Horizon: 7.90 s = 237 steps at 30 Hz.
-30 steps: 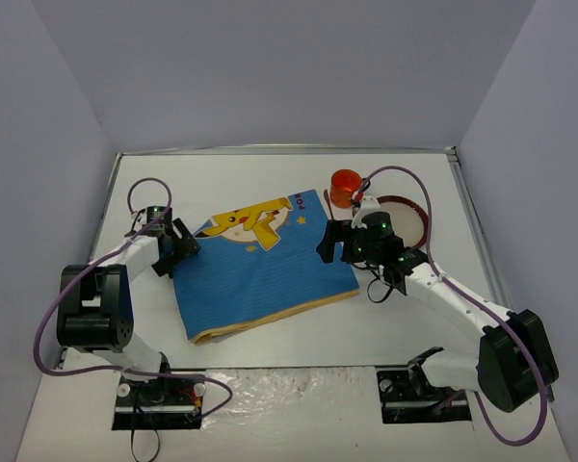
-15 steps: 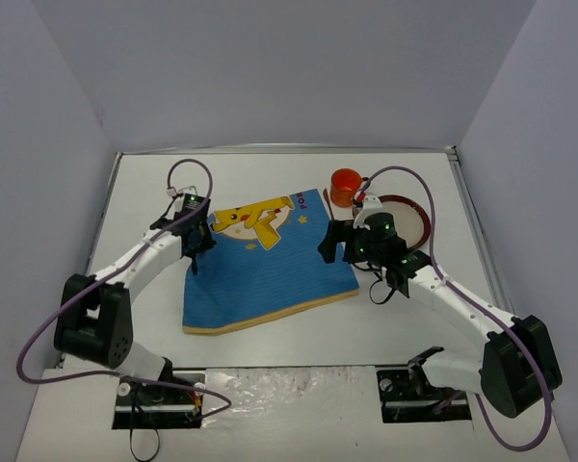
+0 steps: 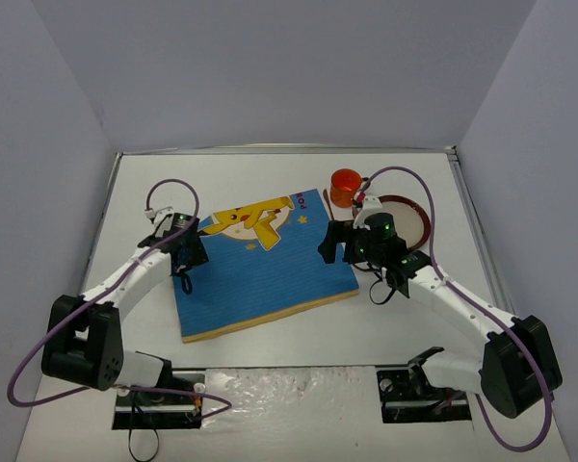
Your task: Set the dinner table for one person
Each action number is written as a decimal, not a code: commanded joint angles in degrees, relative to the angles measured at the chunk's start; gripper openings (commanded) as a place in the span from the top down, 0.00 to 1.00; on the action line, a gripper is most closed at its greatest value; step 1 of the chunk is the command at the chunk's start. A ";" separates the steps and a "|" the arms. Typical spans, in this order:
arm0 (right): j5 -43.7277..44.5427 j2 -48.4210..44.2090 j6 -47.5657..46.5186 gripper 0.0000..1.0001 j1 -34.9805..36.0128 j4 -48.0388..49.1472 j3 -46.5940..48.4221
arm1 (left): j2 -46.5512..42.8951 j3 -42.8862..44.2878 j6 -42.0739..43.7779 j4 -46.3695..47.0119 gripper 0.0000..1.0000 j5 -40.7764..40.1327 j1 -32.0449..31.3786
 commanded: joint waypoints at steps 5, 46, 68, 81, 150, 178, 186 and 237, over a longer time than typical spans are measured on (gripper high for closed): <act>-0.60 -1.13 -0.75 0.03 0.38 2.24 1.20 | 4.19 13.79 3.98 6.94 0.04 15.21 11.76; -1.17 -3.27 -1.35 0.02 0.46 2.76 0.38 | 15.88 26.94 16.60 -3.15 0.96 35.24 12.52; -0.62 -1.96 -1.28 0.02 0.63 2.50 0.72 | -7.14 10.03 10.66 -0.12 0.22 2.89 -2.67; -1.08 -4.93 -1.18 0.02 0.64 2.15 -0.32 | 8.20 11.64 9.66 9.80 0.36 23.84 0.75; 4.66 21.37 -2.98 0.13 5.18 -0.79 20.02 | 13.42 25.75 13.54 -2.48 0.04 16.66 13.32; 5.13 61.79 -14.05 0.10 6.26 -6.30 53.19 | 28.13 16.25 -4.39 4.13 0.13 19.92 20.05; 1.92 70.12 -16.72 0.08 6.18 -10.68 66.79 | 27.57 16.04 -3.69 3.13 0.13 19.74 24.60; 11.64 41.60 -1.62 0.26 4.18 -1.13 26.64 | 15.90 6.83 -2.37 6.26 0.04 25.90 12.58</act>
